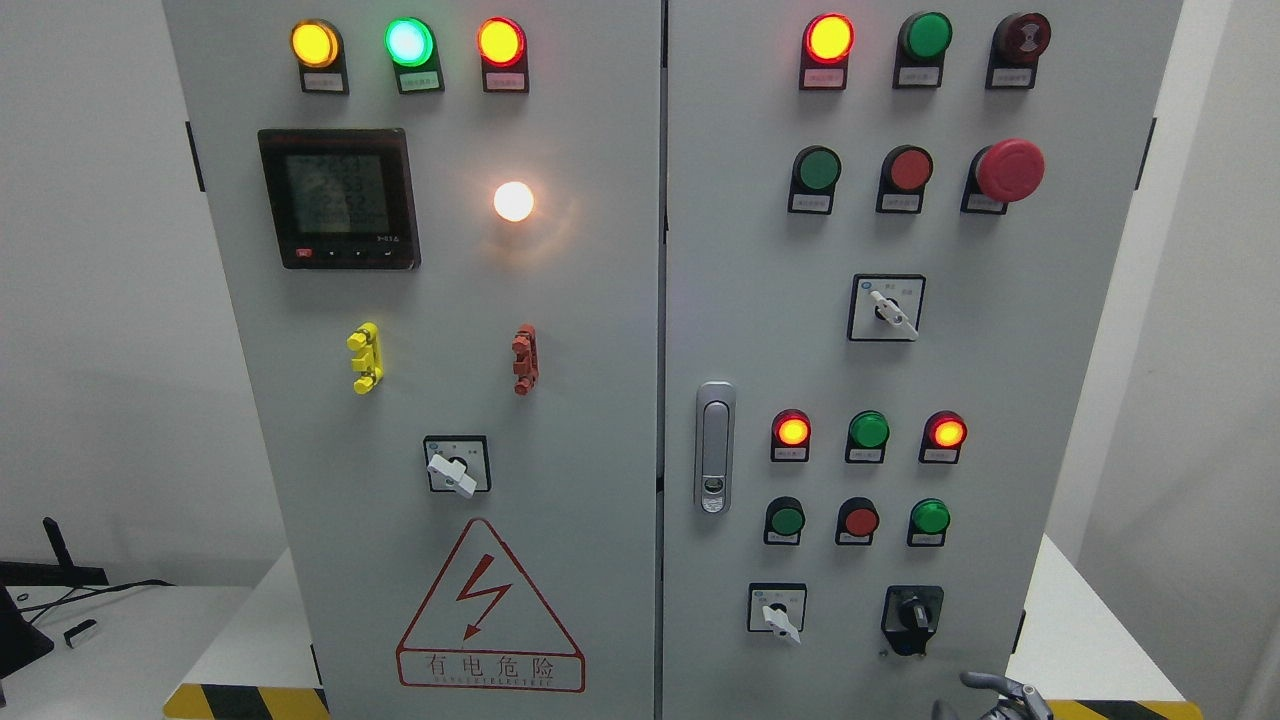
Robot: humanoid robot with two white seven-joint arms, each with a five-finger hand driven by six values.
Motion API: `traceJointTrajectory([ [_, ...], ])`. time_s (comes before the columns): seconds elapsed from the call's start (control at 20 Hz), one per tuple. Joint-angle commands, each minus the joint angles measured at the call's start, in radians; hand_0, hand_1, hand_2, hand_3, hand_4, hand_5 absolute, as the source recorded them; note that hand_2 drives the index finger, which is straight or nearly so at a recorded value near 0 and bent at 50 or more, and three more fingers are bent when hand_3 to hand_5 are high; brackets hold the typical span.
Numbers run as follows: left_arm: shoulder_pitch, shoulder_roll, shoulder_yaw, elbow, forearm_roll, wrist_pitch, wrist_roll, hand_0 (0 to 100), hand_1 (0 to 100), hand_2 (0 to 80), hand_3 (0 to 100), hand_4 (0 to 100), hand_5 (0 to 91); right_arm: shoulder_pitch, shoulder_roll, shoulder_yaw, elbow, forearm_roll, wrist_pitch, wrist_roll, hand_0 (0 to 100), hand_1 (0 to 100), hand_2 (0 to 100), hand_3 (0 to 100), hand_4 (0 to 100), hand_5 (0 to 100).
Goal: Trip black knob to open circuit
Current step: 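Raise the right hand up toward the black rotary knob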
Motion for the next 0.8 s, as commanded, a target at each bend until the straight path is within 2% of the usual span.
traceJointTrajectory([
  [0.0,0.000,0.001,0.000,0.000,0.005,-0.001,0.000,12,39,0.0,0,0,0.0,-0.046,0.031,-0.011,0.028,-0.001,0.023,-0.002,38,73,39,83,94,100],
  [0.75,0.000,0.000,0.000,0.000,0.005,-0.001,0.000,12,39,0.0,0,0,0.0,-0.128,0.031,-0.028,0.120,0.003,0.043,-0.017,38,71,41,84,94,100],
])
